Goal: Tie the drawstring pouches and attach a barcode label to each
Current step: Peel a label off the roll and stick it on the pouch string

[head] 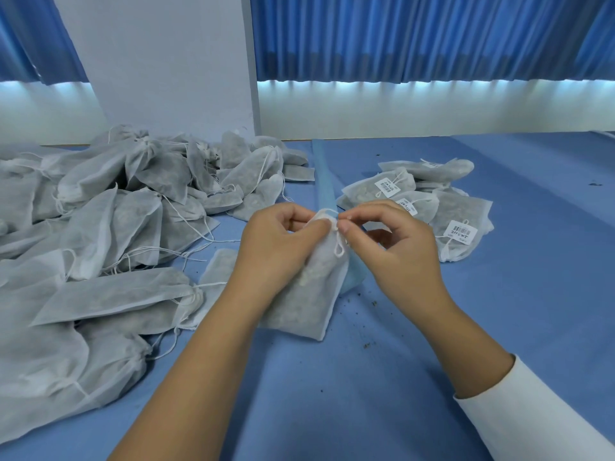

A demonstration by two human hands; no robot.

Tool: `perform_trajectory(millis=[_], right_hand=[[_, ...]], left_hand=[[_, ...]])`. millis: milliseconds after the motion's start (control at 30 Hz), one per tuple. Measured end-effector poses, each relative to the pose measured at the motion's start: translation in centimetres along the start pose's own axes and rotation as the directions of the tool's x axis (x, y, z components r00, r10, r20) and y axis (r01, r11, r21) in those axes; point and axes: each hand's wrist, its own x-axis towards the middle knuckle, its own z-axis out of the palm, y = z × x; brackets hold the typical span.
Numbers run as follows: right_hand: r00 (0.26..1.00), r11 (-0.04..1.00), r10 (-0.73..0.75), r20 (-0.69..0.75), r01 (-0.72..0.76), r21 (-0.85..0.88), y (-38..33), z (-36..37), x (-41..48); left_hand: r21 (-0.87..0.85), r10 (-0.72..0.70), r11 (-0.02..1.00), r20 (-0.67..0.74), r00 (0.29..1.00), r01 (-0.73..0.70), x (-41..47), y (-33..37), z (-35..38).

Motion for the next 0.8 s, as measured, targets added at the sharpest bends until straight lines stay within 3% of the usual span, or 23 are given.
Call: perform_trajectory(millis=[233, 433, 800], right_hand=[[0.967, 0.948, 0.225, -0.116, -0.190, 0.255, 0.0, -0.6, 0.8], [0.913, 0.903, 0.360, -0.190, -0.290, 0.317, 0.7, -1.3, 1.2], [0.776, 0.819, 0.552, -0.306, -0.437, 0.371, 2.0, -2.1, 1.7]], left_hand=[[0.140, 0.032, 0.990, 0.018, 0.999, -0.034, 0.3, 0.0, -0.9], [0.301, 0.074, 0.950, 0.059, 0.995, -0.089, 0.2, 0.1, -1.2], [0.248, -0.003, 0.968, 0.139, 0.990, -0.032, 0.4, 0.1, -1.7]])
